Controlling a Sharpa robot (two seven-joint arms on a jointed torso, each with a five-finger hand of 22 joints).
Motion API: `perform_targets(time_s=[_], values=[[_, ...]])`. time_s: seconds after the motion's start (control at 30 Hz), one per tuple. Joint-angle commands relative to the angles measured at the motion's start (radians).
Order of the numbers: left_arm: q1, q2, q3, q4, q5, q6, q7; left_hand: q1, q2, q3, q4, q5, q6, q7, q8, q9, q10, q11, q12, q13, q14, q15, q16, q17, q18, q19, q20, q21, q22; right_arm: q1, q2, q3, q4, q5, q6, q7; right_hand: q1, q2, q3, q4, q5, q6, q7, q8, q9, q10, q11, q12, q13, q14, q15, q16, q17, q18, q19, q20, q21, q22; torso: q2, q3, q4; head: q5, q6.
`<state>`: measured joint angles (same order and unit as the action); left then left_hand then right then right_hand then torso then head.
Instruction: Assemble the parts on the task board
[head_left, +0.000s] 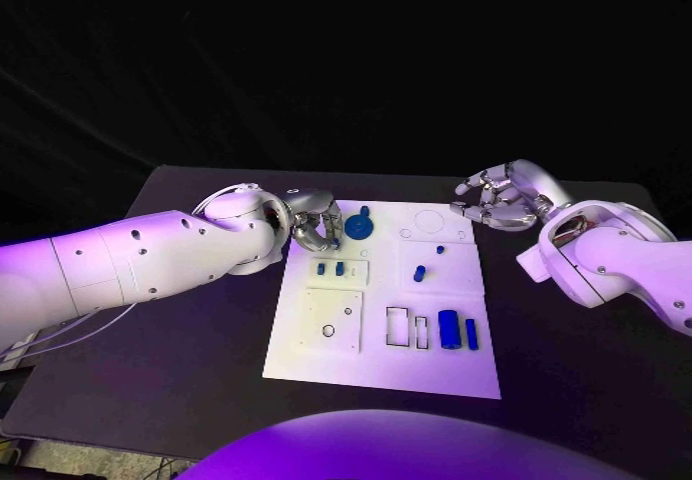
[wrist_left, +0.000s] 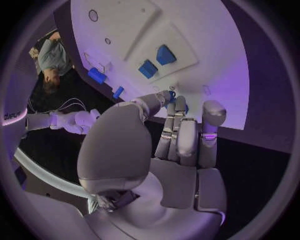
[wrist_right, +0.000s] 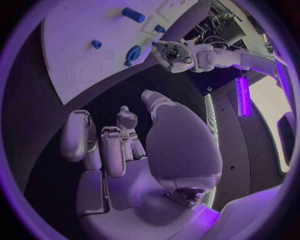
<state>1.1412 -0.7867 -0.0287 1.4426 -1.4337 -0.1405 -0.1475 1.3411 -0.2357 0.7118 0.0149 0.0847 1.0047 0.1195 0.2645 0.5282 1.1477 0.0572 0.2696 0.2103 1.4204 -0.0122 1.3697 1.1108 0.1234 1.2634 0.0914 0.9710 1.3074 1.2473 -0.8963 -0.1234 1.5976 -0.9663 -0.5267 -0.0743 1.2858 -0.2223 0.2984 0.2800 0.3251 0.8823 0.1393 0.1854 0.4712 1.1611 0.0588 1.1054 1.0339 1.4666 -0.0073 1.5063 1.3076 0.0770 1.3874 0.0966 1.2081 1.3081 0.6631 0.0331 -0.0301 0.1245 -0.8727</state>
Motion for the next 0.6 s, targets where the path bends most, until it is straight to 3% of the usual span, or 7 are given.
perform_targets(time_s=[0.03,0.6], values=[[0.000,0.002,0.000,-0.004,0.010,0.028,0.002,-0.008,0.002,-0.007,-0.001,-0.002,0.004,-0.001,-0.006,0.001,0.007,-0.002,-0.006,-0.001,0.001,-0.004,0.001,-0.001,-0.006,-0.004,0.002,-0.005,0.108,-0.001,0.000,0.000,0.001,-0.007,0.007,0.007,0.005,-0.002,0.005,-0.002,0.005,-0.003,0.000,0.005,0.001,0.007,0.000,0.003,-0.001,0.062,-0.003,-0.006,0.114,0.005,-0.008,0.001,-0.003,0.104,0.001,0.0012,-0.0006,0.000,0.000],[-0.001,0.006,-0.002,-0.011,0.009,0.047,-0.001,-0.010,0.002,-0.009,0.000,-0.005,0.006,0.000,-0.008,0.000,0.011,-0.001,-0.011,-0.002,-0.001,-0.003,-0.001,-0.006,-0.006,-0.007,0.003,-0.007,0.107,-0.001,-0.001,0.000,0.002,-0.008,0.007,0.006,0.005,-0.002,0.005,-0.002,0.005,-0.003,0.000,0.005,0.001,0.007,0.000,0.003,-0.001,0.062,-0.003,-0.006,0.114,0.005,-0.008,0.001,-0.003,0.104,0.000,0.0006,0.0001,-0.001,0.000]])
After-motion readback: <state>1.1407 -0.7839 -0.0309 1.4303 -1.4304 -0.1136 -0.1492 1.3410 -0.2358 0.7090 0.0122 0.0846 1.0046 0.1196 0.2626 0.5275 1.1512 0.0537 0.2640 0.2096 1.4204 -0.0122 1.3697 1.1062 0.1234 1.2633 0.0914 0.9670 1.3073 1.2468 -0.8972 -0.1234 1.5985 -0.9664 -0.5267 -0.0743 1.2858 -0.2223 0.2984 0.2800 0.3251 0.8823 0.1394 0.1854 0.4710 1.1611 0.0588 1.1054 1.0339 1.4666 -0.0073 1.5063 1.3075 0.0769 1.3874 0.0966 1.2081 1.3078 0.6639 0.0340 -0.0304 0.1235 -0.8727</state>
